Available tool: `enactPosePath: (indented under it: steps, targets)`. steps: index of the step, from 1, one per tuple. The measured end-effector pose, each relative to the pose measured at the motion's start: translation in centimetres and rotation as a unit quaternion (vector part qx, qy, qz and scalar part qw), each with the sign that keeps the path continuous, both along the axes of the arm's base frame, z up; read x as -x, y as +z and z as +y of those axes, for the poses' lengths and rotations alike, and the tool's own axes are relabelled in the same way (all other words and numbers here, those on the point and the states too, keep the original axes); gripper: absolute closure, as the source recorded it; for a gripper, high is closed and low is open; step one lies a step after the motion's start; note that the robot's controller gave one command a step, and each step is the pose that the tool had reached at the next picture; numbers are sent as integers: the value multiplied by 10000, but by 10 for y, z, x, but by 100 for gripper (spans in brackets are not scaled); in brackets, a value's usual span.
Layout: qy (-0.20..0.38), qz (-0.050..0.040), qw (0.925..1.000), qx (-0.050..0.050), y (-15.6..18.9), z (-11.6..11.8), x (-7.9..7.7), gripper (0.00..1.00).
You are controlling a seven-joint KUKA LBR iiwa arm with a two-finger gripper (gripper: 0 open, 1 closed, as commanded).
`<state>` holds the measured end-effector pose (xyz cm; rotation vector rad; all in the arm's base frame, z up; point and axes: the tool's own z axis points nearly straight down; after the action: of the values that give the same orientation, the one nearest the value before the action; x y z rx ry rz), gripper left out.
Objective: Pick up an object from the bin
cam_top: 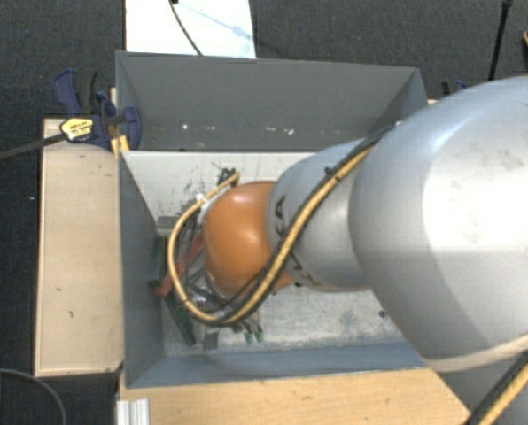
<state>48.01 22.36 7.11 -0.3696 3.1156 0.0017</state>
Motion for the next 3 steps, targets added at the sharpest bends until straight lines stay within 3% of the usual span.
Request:
enactPosePath:
  steps: [1, 2, 3]
  targets:
    - [218, -36, 9998, -14, 145, 6, -18, 100]
    - [209, 38, 9998, 15, 83, -20, -14, 100]
    - [-643, 22, 9979, 7, 81, -39, -2, 100]
